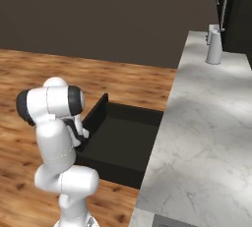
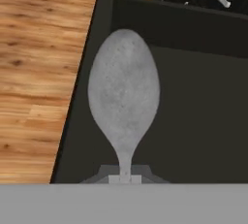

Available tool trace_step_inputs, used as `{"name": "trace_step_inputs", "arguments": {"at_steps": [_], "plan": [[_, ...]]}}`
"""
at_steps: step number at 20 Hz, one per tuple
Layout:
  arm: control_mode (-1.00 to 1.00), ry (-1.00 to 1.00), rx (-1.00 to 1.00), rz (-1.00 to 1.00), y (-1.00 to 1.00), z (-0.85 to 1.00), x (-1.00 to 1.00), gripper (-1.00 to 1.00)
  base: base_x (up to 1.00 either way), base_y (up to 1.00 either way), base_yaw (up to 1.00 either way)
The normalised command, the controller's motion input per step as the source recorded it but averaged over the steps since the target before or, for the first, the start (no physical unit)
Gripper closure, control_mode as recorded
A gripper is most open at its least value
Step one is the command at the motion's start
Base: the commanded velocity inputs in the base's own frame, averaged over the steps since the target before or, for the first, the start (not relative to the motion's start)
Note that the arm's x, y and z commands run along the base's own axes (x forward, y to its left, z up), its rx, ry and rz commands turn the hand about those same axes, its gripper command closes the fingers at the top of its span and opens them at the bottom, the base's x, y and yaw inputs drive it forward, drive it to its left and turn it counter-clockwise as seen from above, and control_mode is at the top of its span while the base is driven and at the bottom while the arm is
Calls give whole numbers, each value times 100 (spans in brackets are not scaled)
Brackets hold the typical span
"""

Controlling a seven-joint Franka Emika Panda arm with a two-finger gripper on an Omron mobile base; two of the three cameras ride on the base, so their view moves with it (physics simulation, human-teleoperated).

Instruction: Organize the utensils by type. Pick up the wooden spoons from the counter and place them in the open cabinet. Then pick up the metallic utensils from the counter and place them in the open drawer.

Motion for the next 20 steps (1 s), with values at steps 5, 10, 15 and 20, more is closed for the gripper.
{"name": "trace_step_inputs", "arguments": {"at_steps": [5,10,15,20], "plan": [[-100,39,-15,0,53,100,0,100,0,0,0],[-100,32,-6,0,11,100,5,100,0,0,0],[-100,23,-8,-18,0,100,49,100,0,0,0],[-100,9,-2,-29,0,100,55,100,0,0,0]]}}
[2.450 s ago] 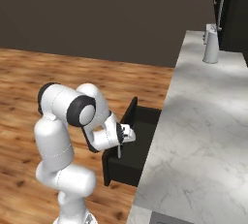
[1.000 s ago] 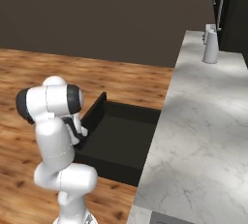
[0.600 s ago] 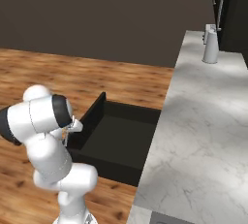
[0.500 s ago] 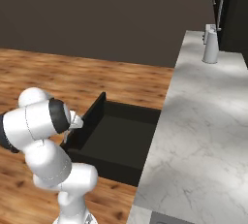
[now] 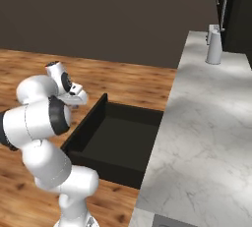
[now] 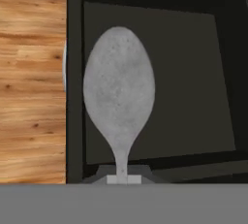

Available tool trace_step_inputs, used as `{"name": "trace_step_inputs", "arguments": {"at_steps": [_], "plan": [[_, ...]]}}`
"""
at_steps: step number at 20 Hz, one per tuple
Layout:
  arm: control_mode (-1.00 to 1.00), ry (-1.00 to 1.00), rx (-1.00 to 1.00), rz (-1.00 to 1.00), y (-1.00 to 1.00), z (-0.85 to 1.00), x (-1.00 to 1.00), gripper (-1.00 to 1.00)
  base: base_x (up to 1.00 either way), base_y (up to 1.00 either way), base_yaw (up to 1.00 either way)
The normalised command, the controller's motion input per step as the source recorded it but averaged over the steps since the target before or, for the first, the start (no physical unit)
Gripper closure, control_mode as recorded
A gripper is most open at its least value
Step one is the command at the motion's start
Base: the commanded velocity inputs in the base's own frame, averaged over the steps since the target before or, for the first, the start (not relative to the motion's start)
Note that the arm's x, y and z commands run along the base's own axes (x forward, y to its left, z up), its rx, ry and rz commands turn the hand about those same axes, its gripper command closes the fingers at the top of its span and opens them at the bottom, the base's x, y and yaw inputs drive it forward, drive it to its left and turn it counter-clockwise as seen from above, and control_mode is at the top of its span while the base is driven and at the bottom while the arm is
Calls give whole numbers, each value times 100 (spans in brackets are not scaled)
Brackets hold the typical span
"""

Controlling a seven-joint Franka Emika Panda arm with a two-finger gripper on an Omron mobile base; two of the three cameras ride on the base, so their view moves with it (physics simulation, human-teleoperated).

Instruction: Organize the utensils by type. Pick up the wooden spoons from the counter and place them in the open cabinet. Then pick up the metallic utensils from the counter and place them in the open drawer.

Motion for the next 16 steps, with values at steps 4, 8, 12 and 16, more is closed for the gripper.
{"name": "trace_step_inputs", "arguments": {"at_steps": [4,8,12,16], "plan": [[-100,-2,0,-27,-19,45,47,100,0,0,0],[-100,-42,17,-5,-78,-31,2,100,0,0,0],[-100,-55,17,0,-84,-73,0,100,0,0,0],[-100,-52,14,0,-71,-83,0,100,0,0,0]]}}
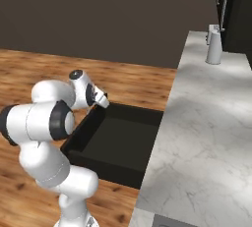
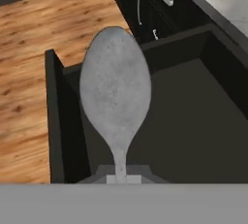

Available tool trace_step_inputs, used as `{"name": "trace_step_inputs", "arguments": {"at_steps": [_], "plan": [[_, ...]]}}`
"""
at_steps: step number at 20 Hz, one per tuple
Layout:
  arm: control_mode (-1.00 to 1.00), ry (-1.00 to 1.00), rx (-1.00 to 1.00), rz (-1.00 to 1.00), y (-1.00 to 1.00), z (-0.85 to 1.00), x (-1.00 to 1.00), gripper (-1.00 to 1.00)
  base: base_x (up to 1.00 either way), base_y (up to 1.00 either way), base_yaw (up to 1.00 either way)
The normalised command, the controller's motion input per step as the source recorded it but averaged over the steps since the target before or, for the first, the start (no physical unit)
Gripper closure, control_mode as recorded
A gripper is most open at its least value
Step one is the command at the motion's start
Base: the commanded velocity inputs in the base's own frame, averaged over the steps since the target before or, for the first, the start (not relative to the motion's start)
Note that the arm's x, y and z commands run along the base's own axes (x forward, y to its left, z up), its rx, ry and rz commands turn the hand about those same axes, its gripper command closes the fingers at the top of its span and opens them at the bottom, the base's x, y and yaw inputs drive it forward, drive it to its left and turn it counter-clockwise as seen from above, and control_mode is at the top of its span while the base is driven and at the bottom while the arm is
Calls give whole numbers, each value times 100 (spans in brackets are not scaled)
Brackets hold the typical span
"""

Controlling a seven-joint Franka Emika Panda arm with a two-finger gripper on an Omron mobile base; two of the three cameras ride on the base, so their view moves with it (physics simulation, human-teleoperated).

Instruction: Organize the utensils by type. Pick up the wooden spoons from the counter and place them in the open cabinet. Then pick up the metallic utensils from the counter and place them in the open drawer.

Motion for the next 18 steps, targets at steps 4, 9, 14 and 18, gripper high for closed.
{"name": "trace_step_inputs", "arguments": {"at_steps": [4,9,14,18], "plan": [[-100,-8,10,0,-40,-18,6,100,0,0,0],[-100,6,7,0,-22,-3,17,100,0,0,0],[-100,40,0,0,-1,-1,9,100,0,0,0],[-100,34,-1,0,0,-23,0,100,0,0,0]]}}
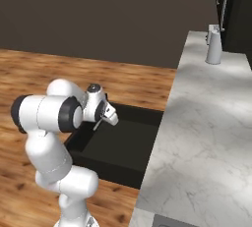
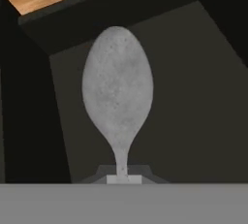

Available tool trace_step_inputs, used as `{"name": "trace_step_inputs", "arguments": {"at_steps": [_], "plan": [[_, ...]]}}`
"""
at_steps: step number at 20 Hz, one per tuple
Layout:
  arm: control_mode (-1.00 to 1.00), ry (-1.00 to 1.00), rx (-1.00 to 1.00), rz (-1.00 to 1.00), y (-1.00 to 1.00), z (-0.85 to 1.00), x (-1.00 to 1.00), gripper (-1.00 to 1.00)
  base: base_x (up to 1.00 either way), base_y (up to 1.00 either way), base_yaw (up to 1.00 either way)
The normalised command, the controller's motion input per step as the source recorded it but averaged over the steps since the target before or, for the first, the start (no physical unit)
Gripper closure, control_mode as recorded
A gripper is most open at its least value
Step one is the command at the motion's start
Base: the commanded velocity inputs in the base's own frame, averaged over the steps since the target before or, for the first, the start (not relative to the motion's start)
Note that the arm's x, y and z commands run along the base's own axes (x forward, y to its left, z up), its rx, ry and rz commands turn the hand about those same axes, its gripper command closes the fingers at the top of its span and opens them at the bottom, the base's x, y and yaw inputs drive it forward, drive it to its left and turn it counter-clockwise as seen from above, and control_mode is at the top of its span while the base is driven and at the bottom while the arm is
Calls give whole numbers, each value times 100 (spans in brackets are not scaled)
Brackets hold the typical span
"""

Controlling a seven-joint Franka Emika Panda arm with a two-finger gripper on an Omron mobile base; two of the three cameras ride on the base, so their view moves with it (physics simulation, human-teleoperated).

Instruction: Organize the utensils by type. Pick up the wooden spoons from the counter and place them in the open cabinet. Then pick up the metallic utensils from the counter and place them in the open drawer.

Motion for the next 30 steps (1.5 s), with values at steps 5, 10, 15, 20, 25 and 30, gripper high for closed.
{"name": "trace_step_inputs", "arguments": {"at_steps": [5,10,15,20,25,30], "plan": [[-100,6,0,0,0,-50,6,100,0,0,0],[-100,-7,0,0,0,-74,12,100,0,0,0],[-100,-2,0,0,0,-69,22,100,0,0,0],[-100,0,0,0,0,-47,43,100,0,0,0],[-100,0,0,0,0,-45,48,100,0,0,0],[-100,0,-2,0,-3,-59,42,100,0,0,0]]}}
